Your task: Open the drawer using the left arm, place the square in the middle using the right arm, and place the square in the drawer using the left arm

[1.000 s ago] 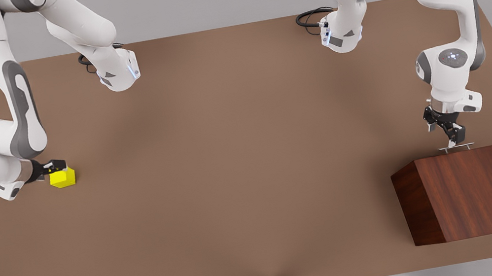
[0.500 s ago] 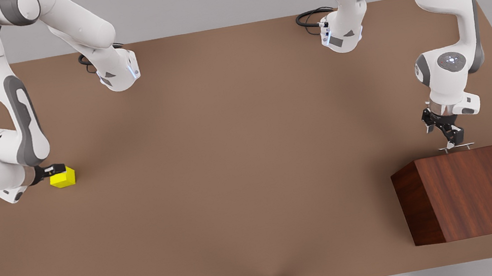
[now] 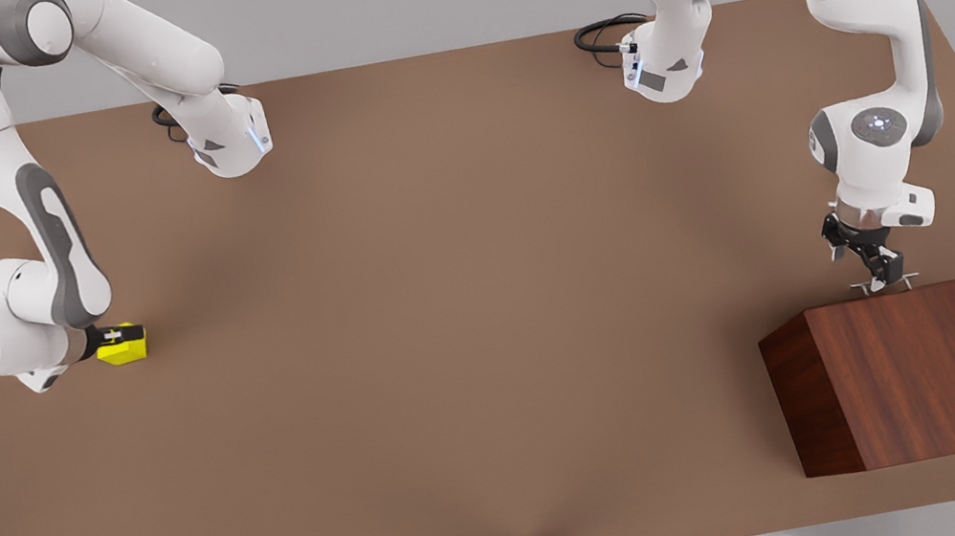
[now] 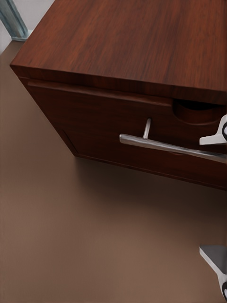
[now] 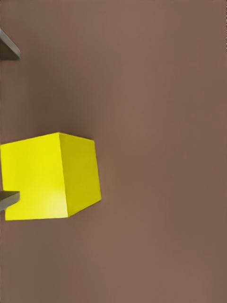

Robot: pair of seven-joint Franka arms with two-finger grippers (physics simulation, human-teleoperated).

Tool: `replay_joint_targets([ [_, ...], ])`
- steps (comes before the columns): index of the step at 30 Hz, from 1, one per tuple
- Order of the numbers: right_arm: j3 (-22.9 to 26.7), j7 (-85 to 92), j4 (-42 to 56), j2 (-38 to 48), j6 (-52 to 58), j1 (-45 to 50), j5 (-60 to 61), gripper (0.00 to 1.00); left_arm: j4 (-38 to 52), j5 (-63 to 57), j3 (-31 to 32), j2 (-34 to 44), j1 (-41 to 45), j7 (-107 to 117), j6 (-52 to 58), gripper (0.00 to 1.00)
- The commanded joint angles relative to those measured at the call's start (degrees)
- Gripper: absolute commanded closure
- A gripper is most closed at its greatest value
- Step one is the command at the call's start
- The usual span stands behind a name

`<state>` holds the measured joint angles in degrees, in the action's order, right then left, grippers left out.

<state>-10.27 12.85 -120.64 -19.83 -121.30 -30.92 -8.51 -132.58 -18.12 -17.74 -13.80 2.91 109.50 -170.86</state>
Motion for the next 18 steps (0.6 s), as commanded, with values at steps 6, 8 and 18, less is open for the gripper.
replay_joint_targets([
  [6,-0.1,-10.7,-1.1,0.0,-3.2,-1.0,-2.3,0.0,-0.2,-0.8,0.0,0.4,-0.1,0.5,1.0,0.0],
  [8,-0.2,-10.1,-1.5,0.0,-3.4,-2.3,-2.7,0.0,-0.2,-2.3,-0.1,0.3,-1.0,0.4,1.1,0.0],
  [18,-1.9,-4.6,-1.7,-0.6,-3.6,-3.8,-5.0,0.0,-0.3,-3.2,0.0,1.2,-1.2,0.4,4.0,0.0],
])
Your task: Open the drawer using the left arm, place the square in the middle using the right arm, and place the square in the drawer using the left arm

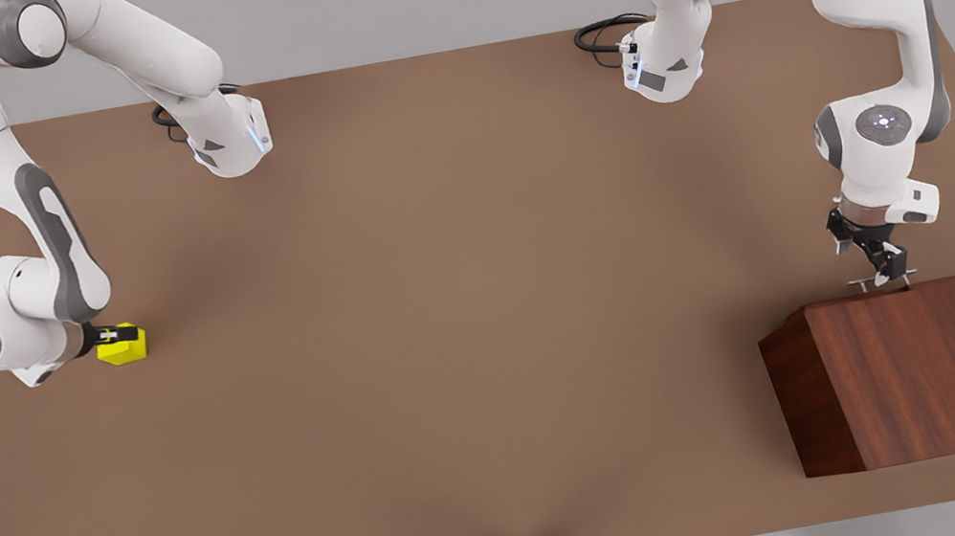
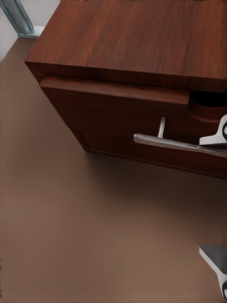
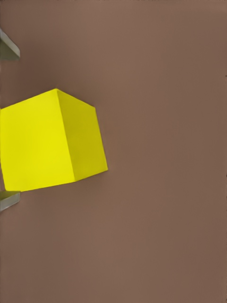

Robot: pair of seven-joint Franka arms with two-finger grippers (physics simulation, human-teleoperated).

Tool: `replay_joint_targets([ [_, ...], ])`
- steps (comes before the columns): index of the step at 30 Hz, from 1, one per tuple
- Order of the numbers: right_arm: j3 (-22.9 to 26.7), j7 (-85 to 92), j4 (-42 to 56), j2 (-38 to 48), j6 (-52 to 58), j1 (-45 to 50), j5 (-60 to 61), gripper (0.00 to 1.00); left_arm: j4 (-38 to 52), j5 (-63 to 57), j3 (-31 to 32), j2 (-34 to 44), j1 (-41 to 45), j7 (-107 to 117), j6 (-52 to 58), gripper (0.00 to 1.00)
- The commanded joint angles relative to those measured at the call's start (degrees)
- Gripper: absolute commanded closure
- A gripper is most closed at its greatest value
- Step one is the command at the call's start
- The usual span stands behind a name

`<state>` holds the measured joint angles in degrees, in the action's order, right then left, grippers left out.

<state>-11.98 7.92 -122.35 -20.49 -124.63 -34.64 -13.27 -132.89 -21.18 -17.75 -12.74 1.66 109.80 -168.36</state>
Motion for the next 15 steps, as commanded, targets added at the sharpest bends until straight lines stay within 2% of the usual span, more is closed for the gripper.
replay_joint_targets([
  [1,-0.1,1.4,0.0,-0.1,-0.3,-0.2,-0.4,0.0,0.0,-0.2,0.0,0.9,0.0,0.2,2.3,0.0],
  [15,-0.1,4.0,-2.2,-1.5,-6.0,-2.3,-2.1,0.0,-0.1,-3.2,-0.1,1.3,-0.1,0.2,7.1,0.0],
])
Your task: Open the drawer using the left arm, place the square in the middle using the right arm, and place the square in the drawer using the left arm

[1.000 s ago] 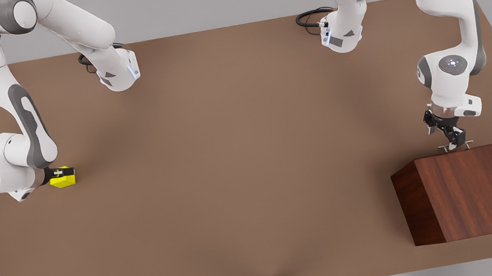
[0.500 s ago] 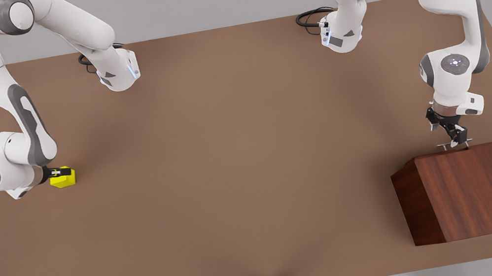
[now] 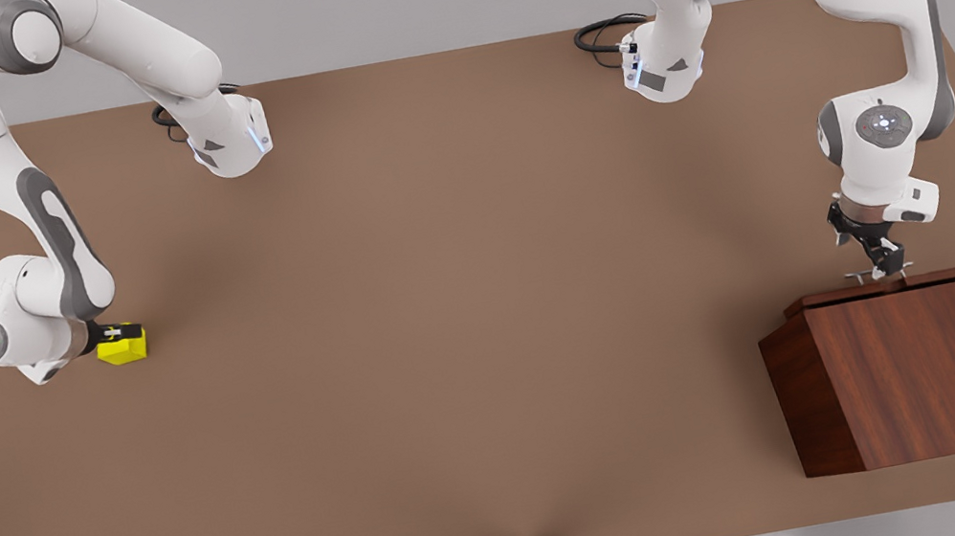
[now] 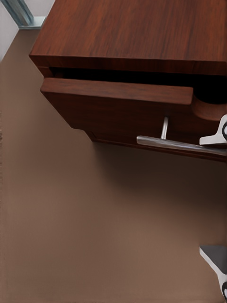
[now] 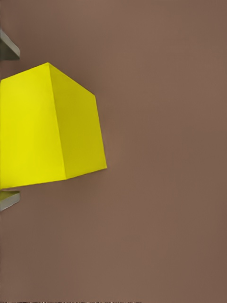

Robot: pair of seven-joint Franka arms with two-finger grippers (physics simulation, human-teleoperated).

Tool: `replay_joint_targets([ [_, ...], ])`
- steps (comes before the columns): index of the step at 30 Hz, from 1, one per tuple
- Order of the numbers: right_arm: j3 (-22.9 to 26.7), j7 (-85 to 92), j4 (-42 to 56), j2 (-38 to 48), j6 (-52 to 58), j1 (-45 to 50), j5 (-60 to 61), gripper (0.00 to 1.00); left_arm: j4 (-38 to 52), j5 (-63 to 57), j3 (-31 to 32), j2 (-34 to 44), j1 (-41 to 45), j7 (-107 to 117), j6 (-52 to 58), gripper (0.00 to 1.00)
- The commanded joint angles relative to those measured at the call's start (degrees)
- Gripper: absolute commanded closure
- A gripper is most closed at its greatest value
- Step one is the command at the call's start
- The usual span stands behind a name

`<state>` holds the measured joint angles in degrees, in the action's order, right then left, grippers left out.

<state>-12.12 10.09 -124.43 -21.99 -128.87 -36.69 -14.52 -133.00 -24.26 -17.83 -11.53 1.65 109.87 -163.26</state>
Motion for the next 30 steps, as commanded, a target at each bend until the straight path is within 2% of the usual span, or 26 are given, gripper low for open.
replay_joint_targets([
  [1,0.0,2.9,-0.1,0.0,-1.7,-0.4,-1.0,0.0,-0.1,-0.4,0.0,0.1,-0.1,0.1,2.3,0.0],
  [11,0.0,3.6,-1.4,-1.3,-7.4,-0.4,-1.0,0.0,-0.4,-1.3,0.1,2.1,0.0,0.2,6.2,0.0],
  [15,0.0,3.7,-1.5,-1.6,-8.8,-0.6,-0.9,0.08,-0.4,-1.6,0.1,3.0,0.0,0.1,8.5,0.0],
  [30,-0.1,3.9,-3.3,-2.0,-14.0,-0.7,-0.9,0.08,-0.6,-1.6,0.5,4.6,0.6,0.2,13.0,0.0],
])
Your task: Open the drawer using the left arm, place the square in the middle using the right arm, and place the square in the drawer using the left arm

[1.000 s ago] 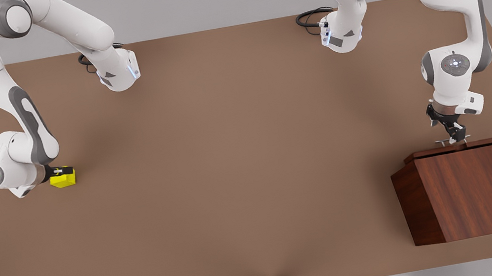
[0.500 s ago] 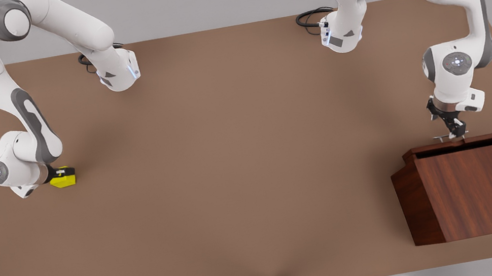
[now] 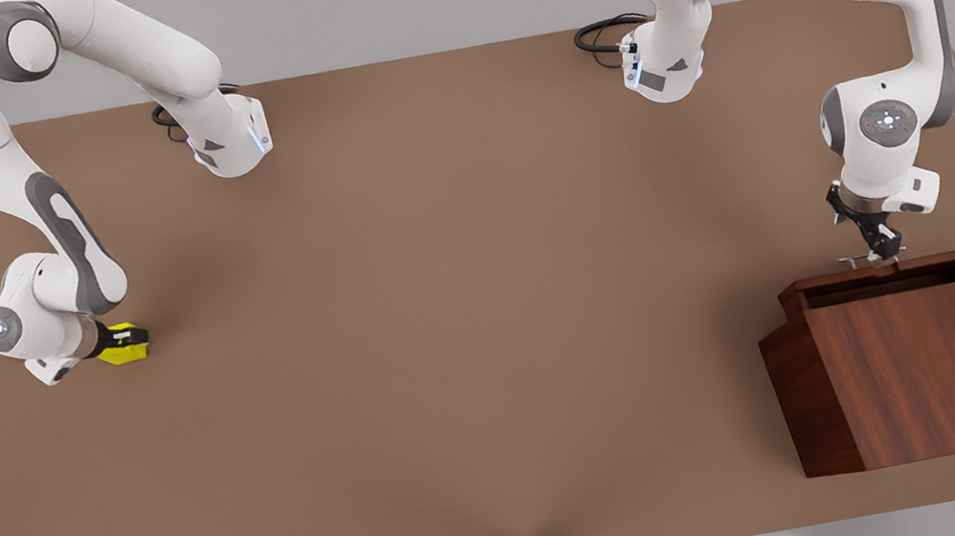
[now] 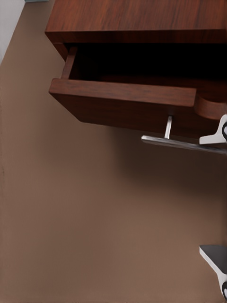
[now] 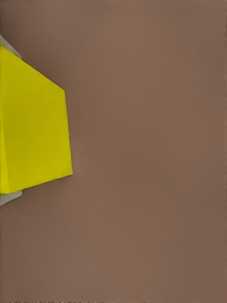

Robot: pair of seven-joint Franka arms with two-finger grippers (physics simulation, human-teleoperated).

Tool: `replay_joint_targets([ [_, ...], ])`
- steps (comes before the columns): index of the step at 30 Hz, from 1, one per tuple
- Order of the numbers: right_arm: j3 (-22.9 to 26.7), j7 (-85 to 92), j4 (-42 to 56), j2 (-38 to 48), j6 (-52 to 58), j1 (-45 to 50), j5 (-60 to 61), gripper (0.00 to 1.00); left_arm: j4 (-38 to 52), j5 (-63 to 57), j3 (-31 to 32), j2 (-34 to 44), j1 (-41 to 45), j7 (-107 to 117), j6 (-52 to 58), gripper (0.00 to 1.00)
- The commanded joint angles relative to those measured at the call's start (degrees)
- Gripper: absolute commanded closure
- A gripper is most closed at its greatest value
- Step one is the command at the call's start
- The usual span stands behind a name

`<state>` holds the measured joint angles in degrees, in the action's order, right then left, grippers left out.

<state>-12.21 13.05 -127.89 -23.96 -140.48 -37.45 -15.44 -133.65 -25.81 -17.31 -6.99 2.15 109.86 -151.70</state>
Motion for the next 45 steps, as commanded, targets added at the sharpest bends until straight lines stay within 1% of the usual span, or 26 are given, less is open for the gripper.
replay_joint_targets([
  [1,0.1,0.9,-0.7,0.3,-2.9,-0.1,0.1,0.08,0.0,0.0,0.0,0.0,0.0,0.2,1.5,0.0],
  [8,0.1,2.1,-2.2,0.7,-7.6,-0.9,0.0,0.08,0.0,0.0,-0.1,0.7,0.0,0.1,4.0,0.0],
  [9,0.1,2.1,-2.2,0.6,-7.6,-1.0,0.0,0.09,0.1,-0.2,-0.1,0.9,0.0,0.0,4.6,0.0],
  [11,0.1,2.1,-2.2,0.7,-7.6,-1.0,0.0,0.21,0.0,-0.6,-0.1,0.9,0.0,0.1,4.8,0.0],
  [12,0.1,2.1,-2.2,0.7,-7.5,-1.0,0.0,0.25,0.0,-0.6,-0.1,0.9,0.0,0.1,4.9,0.0],
  [16,0.1,2.1,-2.5,0.8,-7.4,-1.4,0.0,0.33,0.0,-1.0,-0.1,1.0,0.0,0.1,6.9,0.0],
  [20,0.0,2.2,-2.5,1.3,-7.0,-1.4,0.0,0.34,0.0,-1.0,-0.1,2.5,0.0,0.1,9.1,0.0],
  [25,0.0,2.5,-2.1,4.5,-5.2,-0.3,0.5,0.34,0.0,-1.1,-0.1,2.3,0.0,0.1,10.1,0.0],
  [27,-2.9,1.6,-1.1,5.1,-5.1,-0.3,0.6,0.34,0.1,-1.9,-0.1,2.3,0.0,0.1,9.9,0.0],
  [28,-3.1,1.5,-0.2,5.0,-5.1,1.3,0.7,0.34,0.1,-2.0,-0.1,2.3,0.0,0.1,10.0,0.0],
  [30,-4.2,1.5,3.5,4.5,-1.4,3.9,1.6,0.34,0.0,-1.9,0.0,2.3,0.0,0.2,10.3,0.0],
  [32,-7.7,-3.0,6.7,3.8,3.4,4.7,2.7,0.34,0.0,-2.0,0.0,2.4,0.0,0.2,10.6,0.0],
  [33,-7.7,-3.6,7.9,3.8,3.8,8.6,6.6,0.34,0.0,-1.9,0.0,2.4,0.1,0.2,10.6,0.0],
  [36,-7.7,-11.8,14.7,4.2,13.3,16.8,7.4,0.34,0.0,-2.0,0.0,2.5,0.0,0.2,11.5,0.0],
  [37,-7.7,-15.3,15.9,4.3,14.9,19.8,7.5,0.34,0.0,-2.0,0.0,2.5,0.0,0.2,11.6,0.0],
  [39,-7.7,-21.9,23.5,2.4,22.6,26.5,9.5,0.34,0.0,-2.0,0.1,2.6,0.1,0.2,12.0,0.0],
  [41,-7.8,-28.6,34.6,-1.3,31.2,35.2,11.7,0.33,-0.2,-2.0,0.2,2.7,0.2,0.2,12.8,0.0],
  [43,-7.8,-35.7,41.6,-4.8,35.0,41.4,13.7,0.33,-0.4,-1.9,0.3,2.7,0.2,0.3,13.4,0.0],
  [45,-7.8,-41.3,52.0,-11.3,41.0,46.2,13.8,0.33,-0.4,-2.0,0.3,2.8,0.2,0.2,13.6,0.0],
])
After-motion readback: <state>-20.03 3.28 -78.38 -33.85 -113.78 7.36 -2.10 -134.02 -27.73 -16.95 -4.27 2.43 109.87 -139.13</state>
